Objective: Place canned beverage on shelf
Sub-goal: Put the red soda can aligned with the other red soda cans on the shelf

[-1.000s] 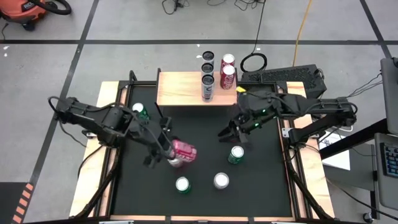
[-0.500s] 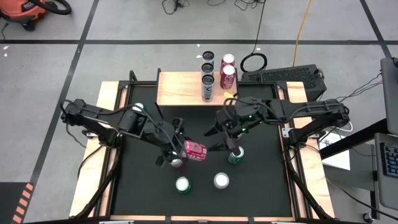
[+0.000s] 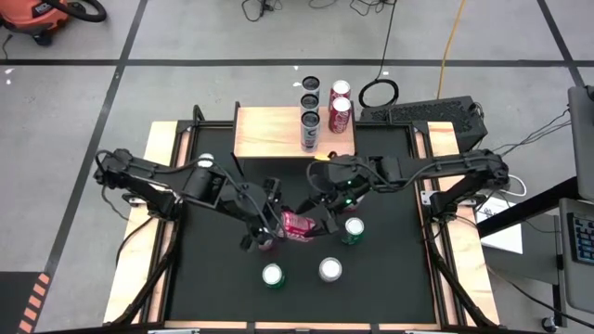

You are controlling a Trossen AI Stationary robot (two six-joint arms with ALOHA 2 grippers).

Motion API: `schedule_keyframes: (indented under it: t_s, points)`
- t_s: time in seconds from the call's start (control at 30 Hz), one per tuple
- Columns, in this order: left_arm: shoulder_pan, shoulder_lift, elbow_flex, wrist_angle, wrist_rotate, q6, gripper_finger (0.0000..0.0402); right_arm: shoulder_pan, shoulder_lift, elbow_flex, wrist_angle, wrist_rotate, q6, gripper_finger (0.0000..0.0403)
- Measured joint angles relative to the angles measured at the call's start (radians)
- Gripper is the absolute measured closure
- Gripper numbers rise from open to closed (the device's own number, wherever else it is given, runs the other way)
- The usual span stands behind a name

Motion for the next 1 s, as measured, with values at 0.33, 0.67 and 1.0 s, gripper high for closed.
schedule_keyframes:
  t_s: [0.33, 0.67, 1.0]
  points:
    - [0.005, 0.005, -0.001, 0.043, -0.015, 0.0, 0.01, -0.006, 0.001, 0.0, -0.005, 0.045, -0.06, 0.0064]
    - [0.022, 0.005, 0.0, 0.068, -0.016, -0.001, 0.01, -0.008, 0.023, 0.0, -0.01, -0.003, -0.072, 0.0064]
    - [0.036, 0.006, 0.0, 0.081, -0.015, -0.002, 0.01, -0.008, 0.05, 0.0, -0.001, -0.018, -0.087, 0.009]
